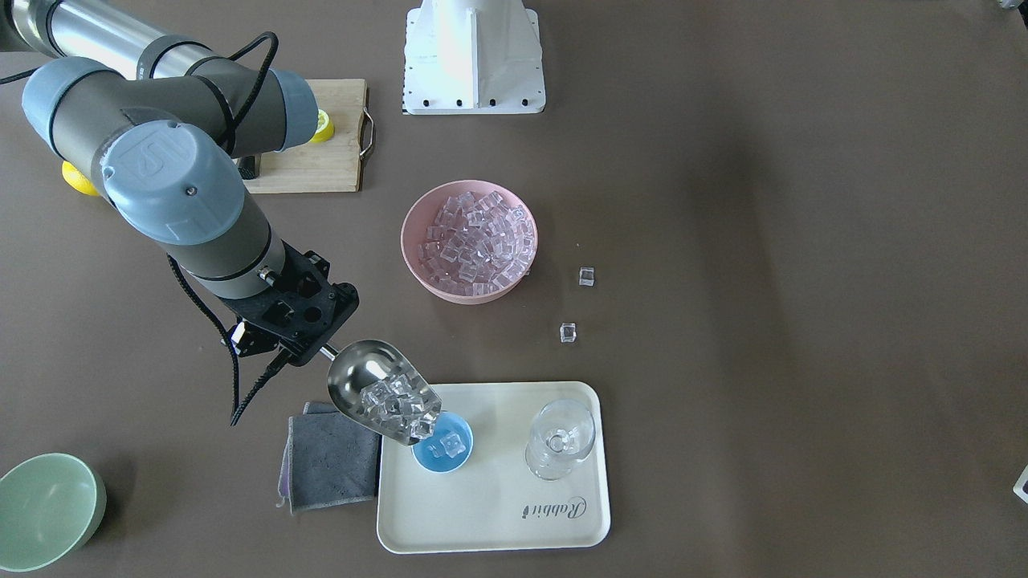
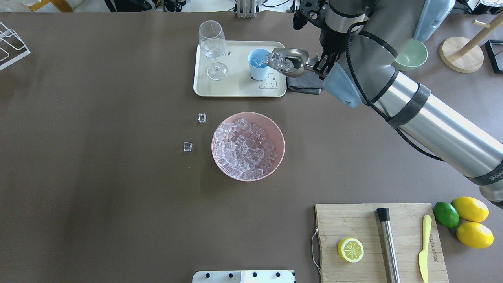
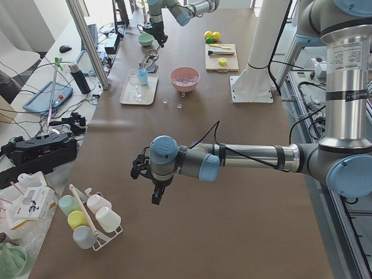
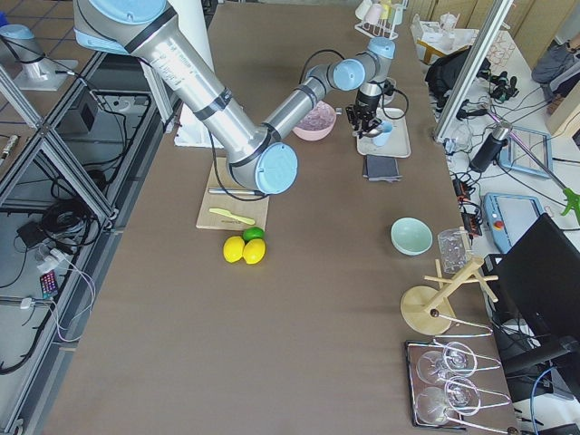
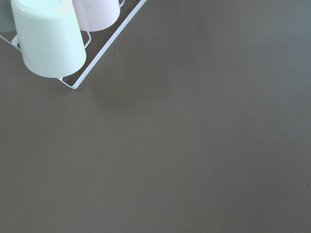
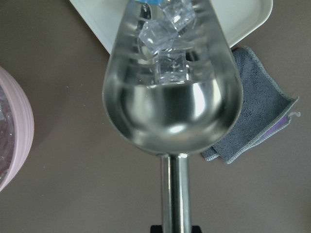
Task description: Put ice in cup with scoop
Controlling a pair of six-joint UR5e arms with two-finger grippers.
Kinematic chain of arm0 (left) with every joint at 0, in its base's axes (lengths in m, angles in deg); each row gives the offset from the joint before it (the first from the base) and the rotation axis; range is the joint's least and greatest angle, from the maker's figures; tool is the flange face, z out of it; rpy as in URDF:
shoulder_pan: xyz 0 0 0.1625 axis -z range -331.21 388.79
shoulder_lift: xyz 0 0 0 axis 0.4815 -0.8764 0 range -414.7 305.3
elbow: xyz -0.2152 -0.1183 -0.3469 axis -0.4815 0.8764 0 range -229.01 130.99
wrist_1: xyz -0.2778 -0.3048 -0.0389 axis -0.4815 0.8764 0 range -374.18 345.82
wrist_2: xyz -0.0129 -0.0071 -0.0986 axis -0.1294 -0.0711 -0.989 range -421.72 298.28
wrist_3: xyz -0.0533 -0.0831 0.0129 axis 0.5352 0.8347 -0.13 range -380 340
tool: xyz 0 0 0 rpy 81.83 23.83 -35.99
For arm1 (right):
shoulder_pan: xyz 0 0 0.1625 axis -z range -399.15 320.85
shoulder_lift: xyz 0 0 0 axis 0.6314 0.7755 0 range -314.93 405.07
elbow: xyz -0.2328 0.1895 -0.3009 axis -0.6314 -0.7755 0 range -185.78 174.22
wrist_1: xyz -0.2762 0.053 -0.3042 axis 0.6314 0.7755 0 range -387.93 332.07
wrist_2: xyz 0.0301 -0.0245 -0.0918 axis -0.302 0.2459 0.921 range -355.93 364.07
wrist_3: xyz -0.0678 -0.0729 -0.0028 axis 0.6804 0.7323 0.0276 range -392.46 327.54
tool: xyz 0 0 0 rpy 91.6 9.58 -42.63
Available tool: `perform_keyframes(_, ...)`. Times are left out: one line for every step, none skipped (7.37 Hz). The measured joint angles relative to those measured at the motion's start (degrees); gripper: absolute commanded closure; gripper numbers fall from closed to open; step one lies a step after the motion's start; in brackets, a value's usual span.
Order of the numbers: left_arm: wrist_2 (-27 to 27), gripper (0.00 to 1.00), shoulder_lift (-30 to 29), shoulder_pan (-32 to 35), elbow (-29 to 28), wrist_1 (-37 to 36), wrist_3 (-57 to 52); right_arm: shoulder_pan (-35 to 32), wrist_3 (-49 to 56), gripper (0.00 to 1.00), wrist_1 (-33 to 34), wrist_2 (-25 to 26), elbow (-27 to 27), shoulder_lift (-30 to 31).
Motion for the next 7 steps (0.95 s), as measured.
perform_keyframes(0.01,0.00,0.00,0.13,0.02,0.00,-0.01,-0.08,0.80,1.00,1.45,0.08,0.00,-0.58)
perform_keyframes(0.06,0.00,-0.22,0.05,-0.09,0.00,-0.01,-0.15,1.58,1.00,2.89,0.29,0.00,-1.07)
perform_keyframes(0.08,0.00,-0.44,-0.12,-0.20,0.00,-0.02,-0.18,2.43,1.00,3.96,0.53,-0.11,-1.33)
perform_keyframes(0.09,0.00,-0.58,-0.31,-0.34,0.00,-0.06,-0.21,3.14,1.00,4.73,0.95,-0.63,-1.80)
perform_keyframes(0.10,0.00,-0.57,-0.40,-0.44,0.00,-0.08,-0.21,3.66,1.00,5.35,1.28,-1.85,-2.67)
perform_keyframes(0.10,0.00,-0.68,-0.43,-0.75,0.00,-0.10,-0.21,4.07,1.00,6.63,1.65,-3.28,-4.14)
perform_keyframes(0.10,0.00,-1.26,-0.46,-1.90,0.00,-0.11,-0.18,4.85,1.00,8.14,2.04,-4.49,-5.65)
